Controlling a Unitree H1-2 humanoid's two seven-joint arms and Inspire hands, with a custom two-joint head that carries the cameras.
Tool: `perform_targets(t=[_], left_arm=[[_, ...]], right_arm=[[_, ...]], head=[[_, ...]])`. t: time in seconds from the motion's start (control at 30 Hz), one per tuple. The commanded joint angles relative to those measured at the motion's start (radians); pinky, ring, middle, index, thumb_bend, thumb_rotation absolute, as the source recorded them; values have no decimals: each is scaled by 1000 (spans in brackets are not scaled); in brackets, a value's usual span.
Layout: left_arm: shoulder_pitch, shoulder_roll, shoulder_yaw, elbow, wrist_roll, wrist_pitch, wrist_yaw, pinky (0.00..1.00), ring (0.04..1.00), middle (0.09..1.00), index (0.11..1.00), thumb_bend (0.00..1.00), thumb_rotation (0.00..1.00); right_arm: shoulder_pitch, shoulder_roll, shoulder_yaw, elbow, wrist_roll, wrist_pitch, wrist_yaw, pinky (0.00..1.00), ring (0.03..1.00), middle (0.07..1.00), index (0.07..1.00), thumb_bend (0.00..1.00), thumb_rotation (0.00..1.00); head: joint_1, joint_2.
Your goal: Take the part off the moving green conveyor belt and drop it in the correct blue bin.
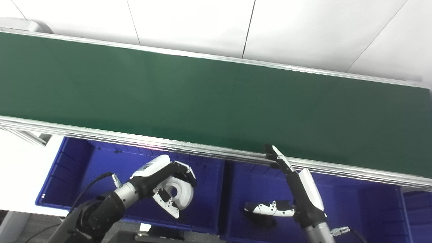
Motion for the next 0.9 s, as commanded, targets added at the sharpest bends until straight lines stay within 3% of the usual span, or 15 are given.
perform_targets(t=[0.0,0.13,0.2,0.23,0.3,0.4,0.5,0.67,0.8,0.87], left_arm=[[-4,-1,12,-33,-3,-5,35,972,985,990,980,808,510],[20,-14,47,-37,-124,-29,41,993,999,1000,999,866,539],[32,-26,61,-49,-215,-47,35,899,1000,1000,1000,892,529],[36,-31,65,-54,-251,-58,33,902,1000,1000,1000,889,505],[47,-61,63,-71,-313,-97,43,952,1000,1000,993,882,463],[50,-106,56,-44,-358,-218,69,958,974,983,954,859,400],[48,-125,67,-9,-406,-274,72,899,927,943,908,859,327],[43,-127,95,48,-482,-282,62,852,895,902,867,882,256],[25,-113,85,71,-482,-293,41,829,884,896,862,902,243],[19,-106,80,75,-483,-291,34,816,879,897,864,908,243]], right_arm=[[13,11,-3,-44,5,13,-6,746,845,900,930,915,378],[22,9,-5,-46,11,8,-6,752,846,901,929,912,371],[26,7,-6,-46,21,6,-3,765,857,905,931,912,364],[28,5,-7,-46,27,5,-1,767,862,907,933,911,362],[31,4,-9,-47,42,10,5,746,860,911,935,912,357],[35,0,-11,-50,50,27,17,759,864,916,937,913,369],[38,-1,-12,-52,50,33,21,761,865,917,937,924,380],[40,0,-9,-56,40,38,19,759,863,912,948,945,380],[45,7,-11,-59,67,44,22,761,872,920,946,960,384],[47,9,-11,-64,78,51,25,712,875,927,947,963,383]], head=[[2,-5],[-8,-14],[-10,-18],[-10,-18],[-7,-23],[-11,-37],[-20,-38],[-46,-44],[-57,-48],[-61,-48]])
